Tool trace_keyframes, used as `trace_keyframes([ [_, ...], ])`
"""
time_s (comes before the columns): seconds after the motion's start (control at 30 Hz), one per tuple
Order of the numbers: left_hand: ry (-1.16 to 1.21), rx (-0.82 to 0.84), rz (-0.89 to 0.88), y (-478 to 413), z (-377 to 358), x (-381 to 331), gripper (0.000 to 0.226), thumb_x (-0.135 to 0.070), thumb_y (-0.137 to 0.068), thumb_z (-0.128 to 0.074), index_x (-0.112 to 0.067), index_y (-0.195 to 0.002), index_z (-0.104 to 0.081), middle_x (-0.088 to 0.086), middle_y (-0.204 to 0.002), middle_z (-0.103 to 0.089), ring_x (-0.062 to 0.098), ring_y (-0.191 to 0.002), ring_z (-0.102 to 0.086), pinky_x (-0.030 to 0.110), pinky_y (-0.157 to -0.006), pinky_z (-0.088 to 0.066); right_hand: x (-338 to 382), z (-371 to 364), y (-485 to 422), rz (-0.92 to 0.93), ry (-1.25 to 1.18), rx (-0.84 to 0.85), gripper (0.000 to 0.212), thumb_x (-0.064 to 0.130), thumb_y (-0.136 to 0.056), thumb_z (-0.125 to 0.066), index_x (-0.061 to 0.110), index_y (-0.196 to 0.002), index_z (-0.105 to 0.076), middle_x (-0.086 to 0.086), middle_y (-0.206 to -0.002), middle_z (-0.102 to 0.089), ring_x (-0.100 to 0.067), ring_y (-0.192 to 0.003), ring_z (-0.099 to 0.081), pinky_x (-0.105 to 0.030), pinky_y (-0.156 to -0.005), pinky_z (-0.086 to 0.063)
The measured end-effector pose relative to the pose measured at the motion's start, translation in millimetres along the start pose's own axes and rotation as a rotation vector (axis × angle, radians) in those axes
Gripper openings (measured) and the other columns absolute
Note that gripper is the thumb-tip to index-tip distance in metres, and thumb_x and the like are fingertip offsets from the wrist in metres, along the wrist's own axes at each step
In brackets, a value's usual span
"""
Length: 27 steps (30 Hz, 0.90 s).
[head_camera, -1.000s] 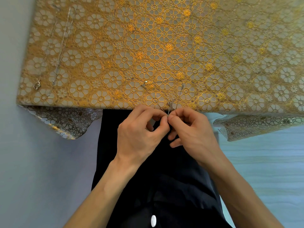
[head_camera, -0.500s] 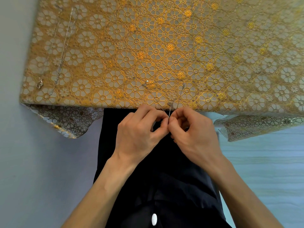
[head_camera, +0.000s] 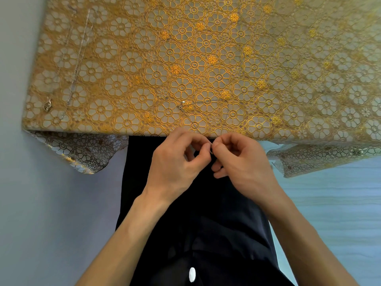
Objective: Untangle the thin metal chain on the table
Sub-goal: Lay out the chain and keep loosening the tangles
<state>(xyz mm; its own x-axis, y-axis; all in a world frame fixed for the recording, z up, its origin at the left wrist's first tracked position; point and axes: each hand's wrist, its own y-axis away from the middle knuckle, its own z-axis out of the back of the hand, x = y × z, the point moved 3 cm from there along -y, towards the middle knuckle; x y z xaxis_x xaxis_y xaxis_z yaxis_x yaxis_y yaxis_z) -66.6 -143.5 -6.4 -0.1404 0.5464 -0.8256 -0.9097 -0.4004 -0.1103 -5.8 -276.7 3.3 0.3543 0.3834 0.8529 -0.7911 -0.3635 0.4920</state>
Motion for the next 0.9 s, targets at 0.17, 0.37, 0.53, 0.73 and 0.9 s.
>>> trace_keyframes([
  [0.17, 0.073, 0.17, 0.151, -7.4, 2.4, -0.8, 0.006, -0.021, -0.085, -0.073, -0.024, -0.08, -0.071, -0.01, -0.079, -0.063, 0.007, -0.07, -0.059, 0.01, -0.065, -0.041, -1.0, 5.6, 1.4, 0.346, 0.376, -0.075, 0.01, 0.032, -0.089, -0.057, 0.025, -0.083, -0.059, 0.004, -0.07, -0.064, -0.022, -0.064, -0.065, -0.047, -0.061, -0.055],
  [0.37, 0.14, 0.115, 0.227, -4.4, 2.3, -3.8, 0.008, -0.02, -0.086, -0.073, -0.024, -0.079, -0.072, -0.011, -0.079, -0.066, 0.005, -0.068, -0.06, 0.01, -0.066, -0.042, -0.8, 4.1, 3.0, 0.188, 0.13, -0.041, 0.011, 0.022, -0.095, -0.062, 0.021, -0.083, -0.061, 0.006, -0.065, -0.064, -0.016, -0.059, -0.067, -0.041, -0.056, -0.06],
  [0.53, 0.262, 0.153, 0.314, -4.4, -0.4, -2.5, 0.011, -0.027, -0.088, -0.072, -0.031, -0.078, -0.071, -0.015, -0.072, -0.065, 0.004, -0.064, -0.059, 0.016, -0.067, -0.045, -0.1, 5.7, 2.5, 0.071, -0.042, -0.004, 0.012, 0.014, -0.097, -0.061, 0.018, -0.086, -0.062, 0.011, -0.065, -0.063, -0.011, -0.058, -0.066, -0.033, -0.055, -0.059],
  [0.73, 0.342, 0.14, 0.356, -8.2, 1.2, 0.1, 0.008, -0.042, -0.082, -0.068, -0.036, -0.085, -0.072, -0.014, -0.069, -0.068, 0.02, -0.067, -0.065, 0.032, -0.067, -0.053, 6.8, 11.2, 5.2, 0.199, -0.022, -0.089, 0.012, 0.01, -0.093, -0.067, 0.021, -0.089, -0.067, 0.004, -0.07, -0.064, -0.015, -0.056, -0.066, -0.031, -0.051, -0.057],
  [0.9, 0.279, 0.134, 0.303, -8.2, 4.2, -3.5, 0.008, -0.029, -0.088, -0.074, -0.031, -0.081, -0.072, -0.018, -0.077, -0.068, 0.007, -0.066, -0.061, 0.02, -0.066, -0.048, 9.9, 10.4, 6.3, 0.251, 0.084, -0.11, 0.016, 0.015, -0.093, -0.069, 0.029, -0.084, -0.069, 0.005, -0.07, -0.069, -0.016, -0.058, -0.069, -0.038, -0.057, -0.06],
])
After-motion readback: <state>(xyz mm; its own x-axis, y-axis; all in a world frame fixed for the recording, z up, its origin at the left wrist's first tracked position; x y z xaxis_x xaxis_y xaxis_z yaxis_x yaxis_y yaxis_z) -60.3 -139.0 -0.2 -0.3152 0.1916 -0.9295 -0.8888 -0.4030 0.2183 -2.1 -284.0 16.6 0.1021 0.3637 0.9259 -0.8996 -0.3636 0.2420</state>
